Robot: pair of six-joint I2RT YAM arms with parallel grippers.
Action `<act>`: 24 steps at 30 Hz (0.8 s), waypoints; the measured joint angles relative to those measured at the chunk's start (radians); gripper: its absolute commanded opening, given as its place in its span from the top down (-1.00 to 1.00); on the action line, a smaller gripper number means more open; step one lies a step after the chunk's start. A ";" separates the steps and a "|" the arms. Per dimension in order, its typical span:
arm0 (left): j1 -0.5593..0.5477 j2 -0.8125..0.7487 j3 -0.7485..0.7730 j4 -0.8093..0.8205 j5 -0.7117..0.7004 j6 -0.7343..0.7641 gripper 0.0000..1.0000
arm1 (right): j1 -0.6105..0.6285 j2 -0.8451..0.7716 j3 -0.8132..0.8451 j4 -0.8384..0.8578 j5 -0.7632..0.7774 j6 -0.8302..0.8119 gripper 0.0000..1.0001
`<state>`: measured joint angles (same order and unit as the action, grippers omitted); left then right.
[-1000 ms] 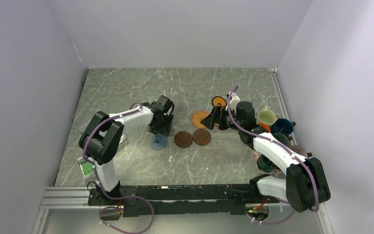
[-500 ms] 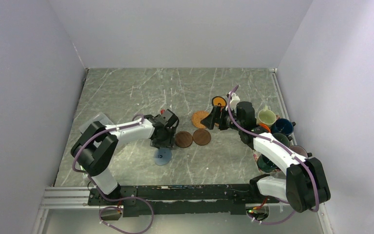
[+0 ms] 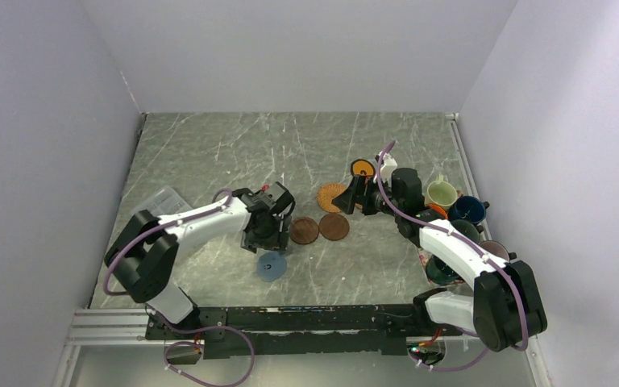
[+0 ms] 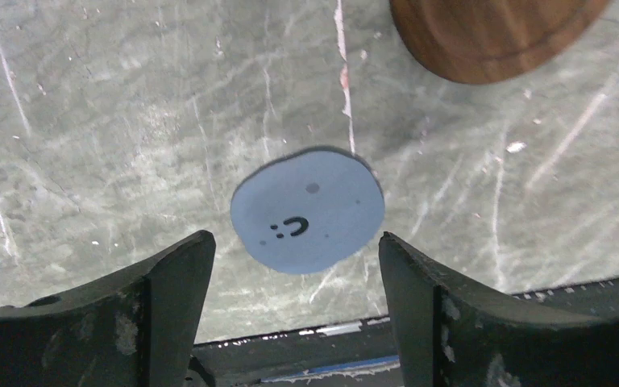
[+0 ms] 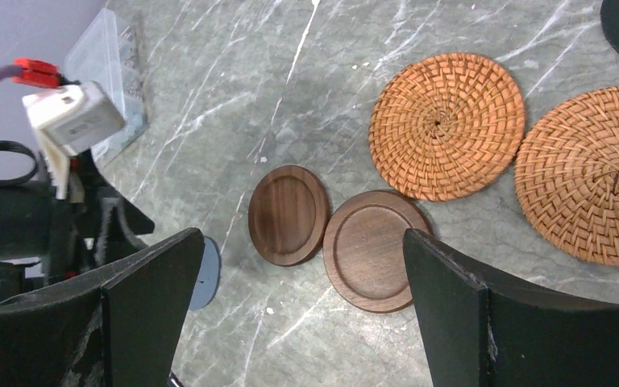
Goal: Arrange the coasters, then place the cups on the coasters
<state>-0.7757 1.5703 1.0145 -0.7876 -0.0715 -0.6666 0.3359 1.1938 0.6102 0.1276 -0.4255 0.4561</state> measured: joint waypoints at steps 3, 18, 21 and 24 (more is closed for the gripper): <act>0.000 -0.075 -0.032 0.008 0.025 -0.010 -0.69 | 0.000 0.000 0.000 -0.003 0.000 0.000 -0.99; 0.000 -0.168 -0.268 0.122 0.154 -0.061 -0.64 | 0.000 -0.095 0.000 -0.060 0.002 0.000 -0.99; 0.000 -0.164 -0.276 0.150 0.160 -0.060 -0.59 | 0.000 -0.105 0.000 -0.079 0.003 0.000 -0.99; 0.000 -0.149 -0.275 0.174 0.165 -0.052 -0.57 | 0.000 -0.111 0.000 -0.089 0.005 0.000 -0.99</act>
<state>-0.7757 1.4216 0.7399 -0.6132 0.0937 -0.7189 0.3359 1.0824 0.6098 0.0391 -0.4202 0.4564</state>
